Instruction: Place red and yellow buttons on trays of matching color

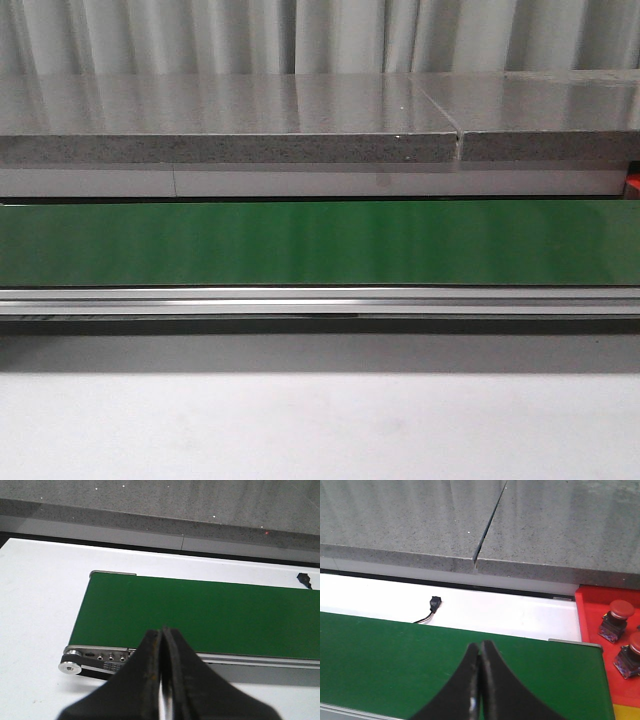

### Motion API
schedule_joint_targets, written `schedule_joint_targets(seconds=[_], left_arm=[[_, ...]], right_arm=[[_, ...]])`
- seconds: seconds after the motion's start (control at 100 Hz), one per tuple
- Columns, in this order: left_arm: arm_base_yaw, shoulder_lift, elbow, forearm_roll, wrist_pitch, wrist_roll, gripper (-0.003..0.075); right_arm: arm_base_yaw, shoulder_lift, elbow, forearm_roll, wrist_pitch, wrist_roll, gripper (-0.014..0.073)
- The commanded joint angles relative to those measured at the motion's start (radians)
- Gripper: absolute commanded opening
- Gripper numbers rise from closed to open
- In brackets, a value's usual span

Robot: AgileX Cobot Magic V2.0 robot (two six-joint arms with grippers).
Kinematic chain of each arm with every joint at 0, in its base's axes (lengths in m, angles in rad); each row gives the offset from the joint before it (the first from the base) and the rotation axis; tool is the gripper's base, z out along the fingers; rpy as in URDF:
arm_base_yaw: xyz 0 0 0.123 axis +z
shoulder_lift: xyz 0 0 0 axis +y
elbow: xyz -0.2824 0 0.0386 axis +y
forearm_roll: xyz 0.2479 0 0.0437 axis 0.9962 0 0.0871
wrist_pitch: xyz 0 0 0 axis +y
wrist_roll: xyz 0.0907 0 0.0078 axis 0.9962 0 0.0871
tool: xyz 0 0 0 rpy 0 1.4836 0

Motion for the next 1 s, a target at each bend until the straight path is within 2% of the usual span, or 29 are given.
schedule_joint_targets(seconds=[0.0,0.15,0.3,0.42,0.65,0.75,0.99], left_arm=[[-0.009,0.008,-0.023,-0.01,-0.068,-0.001,-0.0019],[-0.009,0.008,-0.023,-0.01,-0.068,-0.001,-0.0019],[-0.009,0.008,-0.023,-0.01,-0.068,-0.001,-0.0019],[-0.009,0.008,-0.023,-0.01,-0.068,-0.001,-0.0019],[-0.009,0.008,-0.023,-0.01,-0.068,-0.001,-0.0019],[-0.009,0.008,-0.023,-0.01,-0.068,-0.001,-0.0019],[-0.009,0.008,-0.023,-0.01,-0.068,-0.001,-0.0019]], right_arm=[[0.016,-0.005,-0.016,0.018,-0.07,-0.011,-0.0067],[0.086,-0.033,-0.002,0.007,-0.141,-0.008,-0.0067],[0.136,-0.086,0.04,-0.084,-0.209,0.053,-0.0067],[0.149,-0.14,0.087,-0.231,-0.236,0.197,-0.0067],[0.182,-0.252,0.212,-0.571,-0.329,0.559,-0.0067],[0.203,-0.306,0.27,-0.676,-0.388,0.658,-0.0067],[0.217,-0.415,0.4,-0.702,-0.443,0.685,-0.0067]])
